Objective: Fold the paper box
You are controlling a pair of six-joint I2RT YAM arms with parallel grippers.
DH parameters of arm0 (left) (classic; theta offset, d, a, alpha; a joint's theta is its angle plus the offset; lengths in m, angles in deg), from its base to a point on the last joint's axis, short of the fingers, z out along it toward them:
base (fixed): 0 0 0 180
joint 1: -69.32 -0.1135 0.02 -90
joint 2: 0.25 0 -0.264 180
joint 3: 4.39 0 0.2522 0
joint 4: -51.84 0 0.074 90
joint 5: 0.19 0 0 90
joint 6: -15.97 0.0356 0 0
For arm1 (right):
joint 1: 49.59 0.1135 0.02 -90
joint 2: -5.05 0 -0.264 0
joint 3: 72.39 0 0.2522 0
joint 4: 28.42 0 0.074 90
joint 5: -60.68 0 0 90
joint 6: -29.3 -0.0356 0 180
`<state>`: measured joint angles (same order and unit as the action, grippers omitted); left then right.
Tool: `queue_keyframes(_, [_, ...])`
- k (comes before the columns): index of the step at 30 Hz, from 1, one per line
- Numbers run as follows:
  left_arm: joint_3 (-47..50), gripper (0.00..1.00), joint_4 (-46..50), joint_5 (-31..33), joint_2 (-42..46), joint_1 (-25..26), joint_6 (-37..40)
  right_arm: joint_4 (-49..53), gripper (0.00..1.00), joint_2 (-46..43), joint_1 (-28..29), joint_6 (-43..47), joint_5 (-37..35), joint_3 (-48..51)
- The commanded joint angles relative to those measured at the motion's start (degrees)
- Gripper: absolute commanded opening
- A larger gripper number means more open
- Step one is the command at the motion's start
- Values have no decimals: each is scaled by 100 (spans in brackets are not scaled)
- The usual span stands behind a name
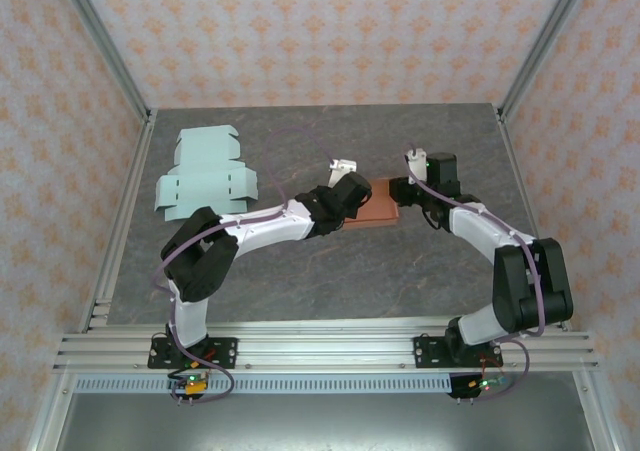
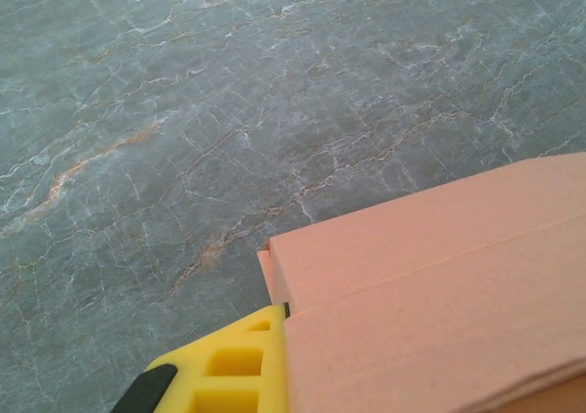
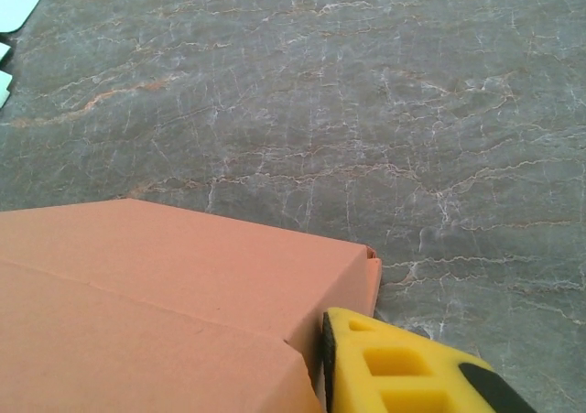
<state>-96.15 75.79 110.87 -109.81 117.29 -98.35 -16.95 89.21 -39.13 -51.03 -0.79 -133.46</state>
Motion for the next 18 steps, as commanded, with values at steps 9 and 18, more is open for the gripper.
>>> queue_keyframes(9, [-138, 0, 375, -210, -302, -53, -443, 192, 19, -192, 303, -519, -213, 135])
queue_keyframes(18, [-160, 0, 311, -447, -372, -63, -956, 790, 21, -109, 385, -1146, -289, -180])
